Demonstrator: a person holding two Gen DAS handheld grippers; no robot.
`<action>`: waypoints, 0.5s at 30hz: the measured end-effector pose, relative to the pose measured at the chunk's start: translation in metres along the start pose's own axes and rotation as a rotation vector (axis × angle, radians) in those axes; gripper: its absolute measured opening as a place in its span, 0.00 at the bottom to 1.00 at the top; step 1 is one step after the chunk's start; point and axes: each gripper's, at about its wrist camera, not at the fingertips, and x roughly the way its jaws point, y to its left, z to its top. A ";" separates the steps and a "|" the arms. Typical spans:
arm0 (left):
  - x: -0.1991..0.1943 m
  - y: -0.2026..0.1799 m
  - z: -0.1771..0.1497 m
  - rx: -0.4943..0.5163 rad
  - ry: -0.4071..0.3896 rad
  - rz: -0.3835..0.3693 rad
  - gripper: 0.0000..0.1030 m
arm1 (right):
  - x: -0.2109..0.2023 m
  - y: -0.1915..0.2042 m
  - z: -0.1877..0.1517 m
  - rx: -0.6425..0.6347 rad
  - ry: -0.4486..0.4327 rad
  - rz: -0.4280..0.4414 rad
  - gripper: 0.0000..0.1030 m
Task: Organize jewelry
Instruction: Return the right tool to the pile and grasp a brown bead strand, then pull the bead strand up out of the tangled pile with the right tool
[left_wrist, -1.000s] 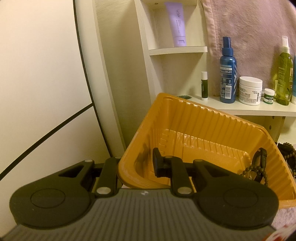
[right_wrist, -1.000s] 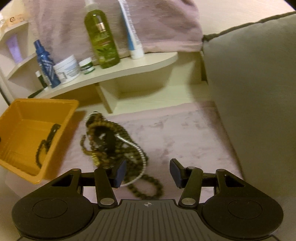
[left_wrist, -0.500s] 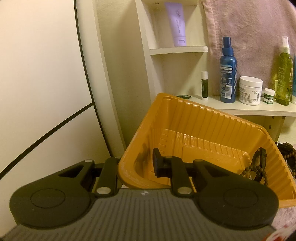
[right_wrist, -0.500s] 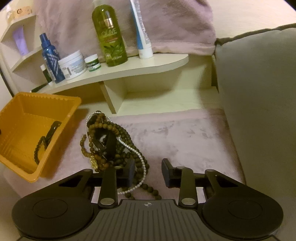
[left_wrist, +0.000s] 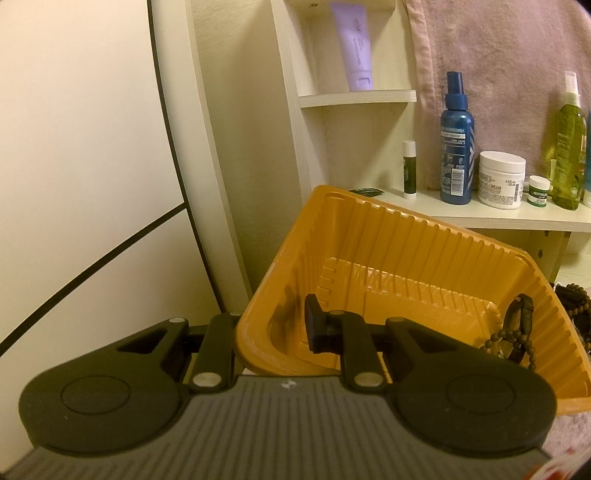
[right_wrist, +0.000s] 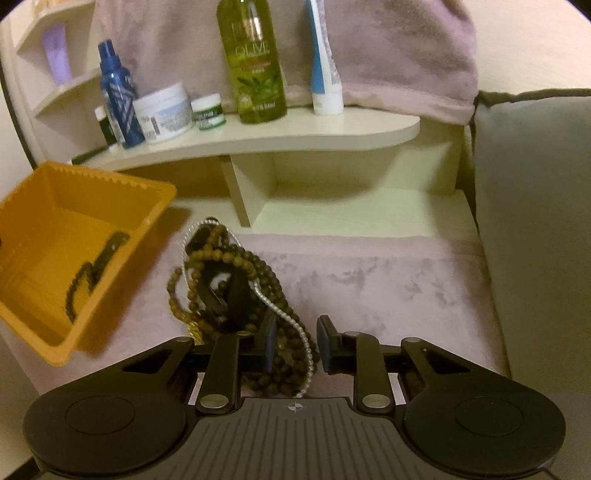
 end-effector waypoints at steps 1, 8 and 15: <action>0.000 0.000 0.000 0.000 0.000 0.000 0.17 | 0.002 -0.001 -0.001 0.000 0.005 -0.002 0.25; 0.001 0.000 0.000 0.001 -0.001 0.003 0.17 | 0.005 0.001 0.000 -0.053 -0.007 0.013 0.06; 0.001 -0.001 0.000 -0.001 0.002 0.004 0.17 | -0.029 -0.002 0.001 -0.018 -0.084 0.031 0.06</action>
